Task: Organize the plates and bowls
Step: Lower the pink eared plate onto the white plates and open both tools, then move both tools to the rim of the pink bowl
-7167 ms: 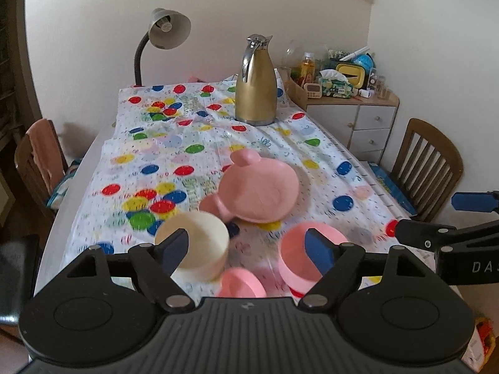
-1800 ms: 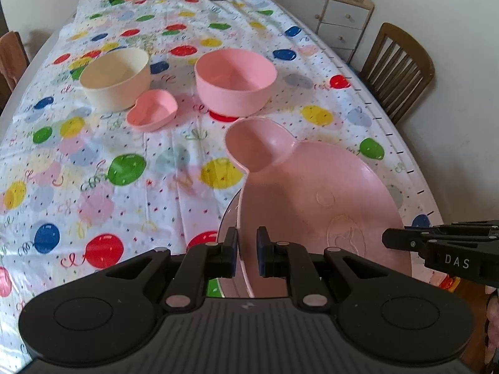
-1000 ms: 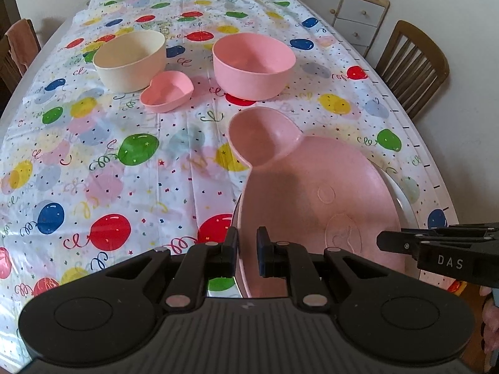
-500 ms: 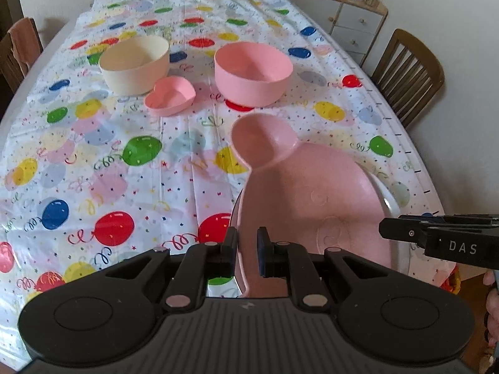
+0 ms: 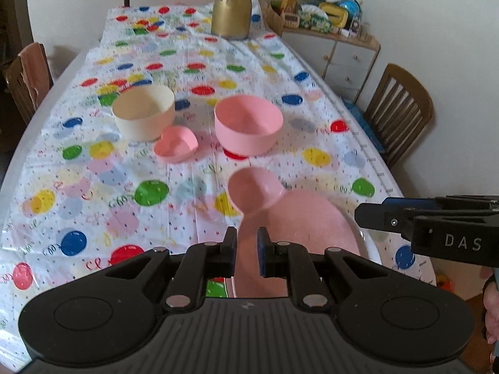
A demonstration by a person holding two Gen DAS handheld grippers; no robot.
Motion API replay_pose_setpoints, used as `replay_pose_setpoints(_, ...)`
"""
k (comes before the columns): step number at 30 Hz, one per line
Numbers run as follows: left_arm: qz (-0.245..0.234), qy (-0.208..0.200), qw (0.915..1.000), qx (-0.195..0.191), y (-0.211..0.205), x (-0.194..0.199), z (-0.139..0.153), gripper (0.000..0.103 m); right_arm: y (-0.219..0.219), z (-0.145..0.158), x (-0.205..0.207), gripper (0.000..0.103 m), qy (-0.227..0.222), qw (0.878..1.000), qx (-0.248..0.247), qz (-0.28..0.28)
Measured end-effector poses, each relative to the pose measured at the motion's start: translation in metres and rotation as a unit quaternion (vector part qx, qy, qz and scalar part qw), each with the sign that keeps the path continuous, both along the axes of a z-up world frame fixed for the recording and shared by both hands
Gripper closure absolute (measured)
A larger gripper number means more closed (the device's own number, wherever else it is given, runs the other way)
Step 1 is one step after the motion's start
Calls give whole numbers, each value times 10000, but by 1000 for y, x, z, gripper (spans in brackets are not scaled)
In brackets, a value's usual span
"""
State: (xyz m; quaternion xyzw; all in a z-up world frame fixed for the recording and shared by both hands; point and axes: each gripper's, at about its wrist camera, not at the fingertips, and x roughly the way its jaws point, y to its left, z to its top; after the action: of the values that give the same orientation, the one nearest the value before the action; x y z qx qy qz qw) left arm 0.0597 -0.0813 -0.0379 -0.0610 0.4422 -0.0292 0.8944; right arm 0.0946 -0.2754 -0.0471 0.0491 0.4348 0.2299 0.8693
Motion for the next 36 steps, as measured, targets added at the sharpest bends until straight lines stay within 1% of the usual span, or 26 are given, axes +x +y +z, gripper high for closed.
replay_pose_setpoints(1,20,-42,10000,-6,1,0,3,90,2,4,1,60,-52,10000,-3,21)
replay_pose_setpoints(3,64,-154,9999,0,4,2,10,90,6,12,3,54,-147,9999,7,75)
replay_pose_setpoints(8,159,-321,9993,-56,10,8,24,90,16,27,9,50,-330,9993,36,160)
replay_pose_setpoints(11,153,-413,9990,-84,16,16,30,90,20,34,15,41,-440,9989,39,141)
replay_pose_setpoints(15,111,-512,9986,-113,23,30,35,90,25,42,27,36,-558,9984,27,72)
replay_pose_setpoints(22,29,-560,9983,-187,41,62,38,89,33,47,53,24,-606,9981,52,-122)
replay_pose_setpoints(23,12,-562,9982,-188,43,67,38,87,35,47,57,23,-608,9980,46,-133)
replay_pose_setpoints(24,-3,-566,9982,-194,46,72,37,79,37,47,61,21,-602,9981,33,-154)
replay_pose_setpoints(25,-15,-576,9981,-206,50,77,37,74,38,46,66,21,-585,9981,22,-187)
replay_pose_setpoints(26,-17,-592,9980,-208,53,82,37,59,40,46,70,20,-564,9982,27,-215)
replay_pose_setpoints(27,-4,-619,9979,-192,55,86,37,39,41,45,74,19,-543,9982,31,-235)
replay_pose_setpoints(29,52,-750,9971,-100,60,94,37,27,43,43,82,17,-532,9982,8,-283)
replay_pose_setpoints(33,-45,-708,9974,-158,67,120,32,27,47,38,100,7,-542,9975,-66,-456)
replay_pose_setpoints(36,-132,-696,9974,-156,69,144,25,26,47,32,117,2,-466,9966,-109,-667)
